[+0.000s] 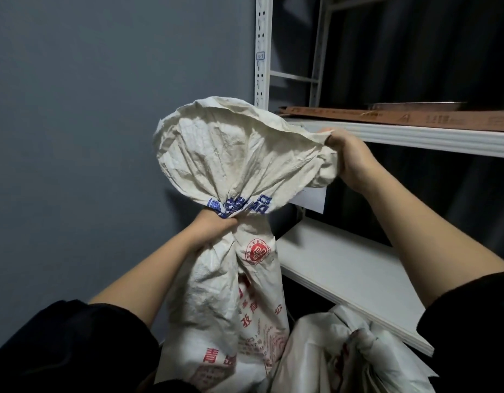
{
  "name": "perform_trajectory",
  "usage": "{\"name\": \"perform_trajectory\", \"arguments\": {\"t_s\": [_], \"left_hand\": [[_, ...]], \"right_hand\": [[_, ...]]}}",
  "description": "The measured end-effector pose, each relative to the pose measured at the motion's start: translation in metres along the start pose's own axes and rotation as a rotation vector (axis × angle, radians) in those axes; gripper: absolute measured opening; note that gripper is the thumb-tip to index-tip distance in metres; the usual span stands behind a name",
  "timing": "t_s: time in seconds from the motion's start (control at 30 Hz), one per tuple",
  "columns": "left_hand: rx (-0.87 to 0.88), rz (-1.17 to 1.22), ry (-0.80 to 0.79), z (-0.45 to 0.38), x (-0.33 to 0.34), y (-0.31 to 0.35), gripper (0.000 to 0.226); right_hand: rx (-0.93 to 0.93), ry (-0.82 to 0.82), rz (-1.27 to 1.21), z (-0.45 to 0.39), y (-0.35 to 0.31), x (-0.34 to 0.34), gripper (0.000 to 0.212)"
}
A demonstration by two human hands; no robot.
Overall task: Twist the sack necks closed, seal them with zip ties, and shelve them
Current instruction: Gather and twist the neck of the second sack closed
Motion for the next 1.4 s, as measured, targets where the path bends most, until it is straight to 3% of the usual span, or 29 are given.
{"name": "perform_trajectory", "arguments": {"t_s": [0.1, 0.2, 0.27, 0.3, 0.37, 0.43, 0.47, 0.53, 0.6, 0.7, 0.8, 0.9, 0.97, 1.07, 1.17, 1.23, 1.33, 1.4], "left_hand": [[0.000, -0.043, -0.034, -0.001, 0.000, -0.001, 0.018], [0.003, -0.046, -0.044, -0.003, -0.001, -0.005, 0.020], [-0.004, -0.002, 0.008, -0.006, -0.004, -0.010, 0.018], [-0.006, 0.024, 0.044, -0.008, -0.005, -0.012, 0.017], [-0.028, 0.067, 0.096, -0.010, -0.006, -0.017, 0.018], [-0.064, 0.081, 0.123, -0.010, -0.006, -0.022, 0.025], [-0.071, 0.072, 0.124, -0.009, -0.006, -0.023, 0.027], [-0.021, 0.023, 0.109, -0.013, -0.003, -0.023, 0.021], [0.060, -0.027, 0.097, -0.016, -0.002, -0.018, 0.007], [0.110, -0.090, 0.098, -0.014, -0.001, -0.013, 0.014], [0.078, -0.174, 0.002, -0.008, 0.001, -0.014, 0.011], [0.045, -0.280, -0.103, -0.007, 0.001, -0.021, 0.035], [0.069, -0.365, -0.017, -0.008, -0.002, -0.021, 0.050], [0.129, -0.444, 0.136, -0.001, 0.000, -0.003, 0.039], [0.144, -0.494, 0.124, -0.003, 0.010, 0.006, 0.040], [0.133, -0.326, 0.066, -0.005, 0.013, 0.005, 0.039], [0.189, 0.010, 0.021, -0.003, 0.014, 0.007, 0.022], [0.142, 0.118, -0.007, 0.001, 0.014, 0.004, 0.009]], "right_hand": [[-0.056, 0.020, -0.003, 0.001, -0.022, 0.004, 0.011], [-0.414, 0.072, 0.523, 0.013, -0.058, 0.006, 0.029], [-0.523, 0.209, 0.677, 0.018, -0.062, 0.004, 0.037], [-0.493, 0.248, 0.685, 0.016, -0.059, 0.002, 0.034], [-0.115, 0.139, 0.595, 0.000, -0.025, -0.005, 0.018], [0.404, -0.112, 0.509, 0.005, 0.027, -0.003, 0.045], [0.564, -0.202, 0.460, 0.012, 0.048, -0.003, 0.056], [0.699, -0.316, 0.359, 0.027, 0.077, 0.001, 0.060], [0.735, -0.352, 0.308, 0.038, 0.093, 0.008, 0.049], [0.682, -0.371, 0.211, 0.044, 0.095, 0.019, 0.045], [0.584, -0.364, 0.187, 0.037, 0.081, 0.021, 0.022], [0.398, -0.076, 0.221, 0.019, 0.064, -0.003, 0.029], [0.183, 0.120, 0.368, 0.013, 0.045, -0.016, 0.024], [-0.087, 0.353, 0.788, 0.015, 0.011, -0.023, 0.034], [-0.146, 0.498, 1.135, 0.018, -0.018, -0.020, 0.035], [-0.143, 0.480, 0.949, 0.015, -0.026, -0.021, 0.031], [-0.011, 0.149, 0.028, 0.011, -0.015, -0.016, 0.027], [0.054, 0.101, -0.453, 0.013, -0.002, -0.015, 0.036]]}}
Point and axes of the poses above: each hand's wrist, its own z-axis away from the middle knuckle, its own x-axis out of the palm, y = z × x, the point moved 7 cm from there along -z, towards the middle knuckle, and after that the axes turned 1 degree about -y, right-handed, at the moved point
